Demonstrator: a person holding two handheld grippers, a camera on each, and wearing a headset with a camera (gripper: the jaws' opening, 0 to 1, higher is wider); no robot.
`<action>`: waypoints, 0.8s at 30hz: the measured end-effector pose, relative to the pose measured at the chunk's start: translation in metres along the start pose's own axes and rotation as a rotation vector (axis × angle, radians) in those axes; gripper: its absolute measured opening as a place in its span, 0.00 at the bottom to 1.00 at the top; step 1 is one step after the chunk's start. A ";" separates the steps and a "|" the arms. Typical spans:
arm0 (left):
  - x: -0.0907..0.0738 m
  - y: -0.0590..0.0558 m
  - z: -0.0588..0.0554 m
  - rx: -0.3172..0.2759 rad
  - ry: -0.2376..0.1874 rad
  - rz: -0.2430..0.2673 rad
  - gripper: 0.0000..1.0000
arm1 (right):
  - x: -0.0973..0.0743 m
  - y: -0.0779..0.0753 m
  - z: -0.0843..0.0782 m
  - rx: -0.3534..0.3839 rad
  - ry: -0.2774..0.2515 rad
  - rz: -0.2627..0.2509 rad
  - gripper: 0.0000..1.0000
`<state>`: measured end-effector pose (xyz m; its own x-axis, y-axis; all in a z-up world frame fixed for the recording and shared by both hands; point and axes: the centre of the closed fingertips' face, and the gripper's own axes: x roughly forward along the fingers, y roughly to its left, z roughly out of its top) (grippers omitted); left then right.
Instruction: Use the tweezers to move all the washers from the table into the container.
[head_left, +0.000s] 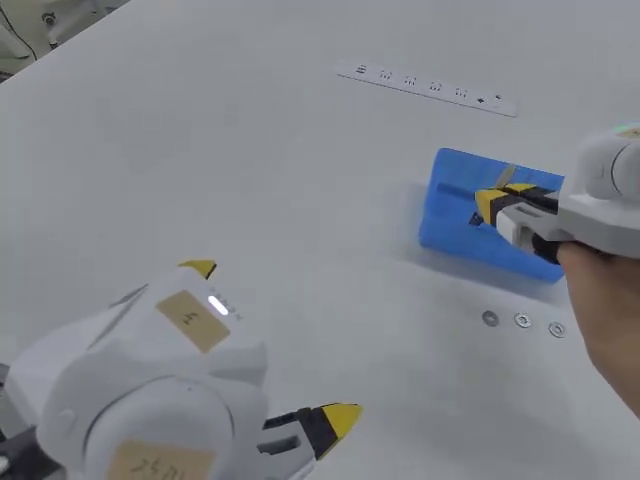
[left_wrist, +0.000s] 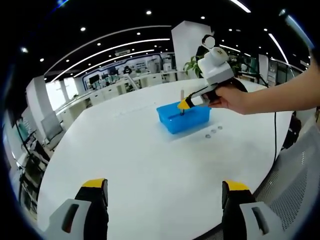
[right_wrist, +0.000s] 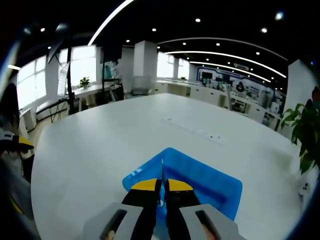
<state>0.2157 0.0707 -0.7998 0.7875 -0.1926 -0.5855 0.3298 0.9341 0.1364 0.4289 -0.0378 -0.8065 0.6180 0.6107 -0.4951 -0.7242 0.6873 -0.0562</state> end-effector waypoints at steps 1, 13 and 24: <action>0.000 0.000 0.000 0.002 0.000 0.001 0.97 | 0.000 0.000 0.000 0.000 0.000 -0.003 0.02; -0.001 0.000 0.004 -0.009 -0.019 -0.003 0.97 | -0.017 0.000 0.016 -0.005 -0.041 -0.011 0.02; -0.001 -0.003 0.004 0.004 -0.016 -0.014 0.97 | -0.055 0.005 0.022 -0.018 -0.078 -0.007 0.02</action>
<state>0.2162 0.0666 -0.7970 0.7907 -0.2107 -0.5748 0.3430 0.9301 0.1310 0.3979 -0.0600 -0.7605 0.6448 0.6351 -0.4252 -0.7245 0.6851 -0.0754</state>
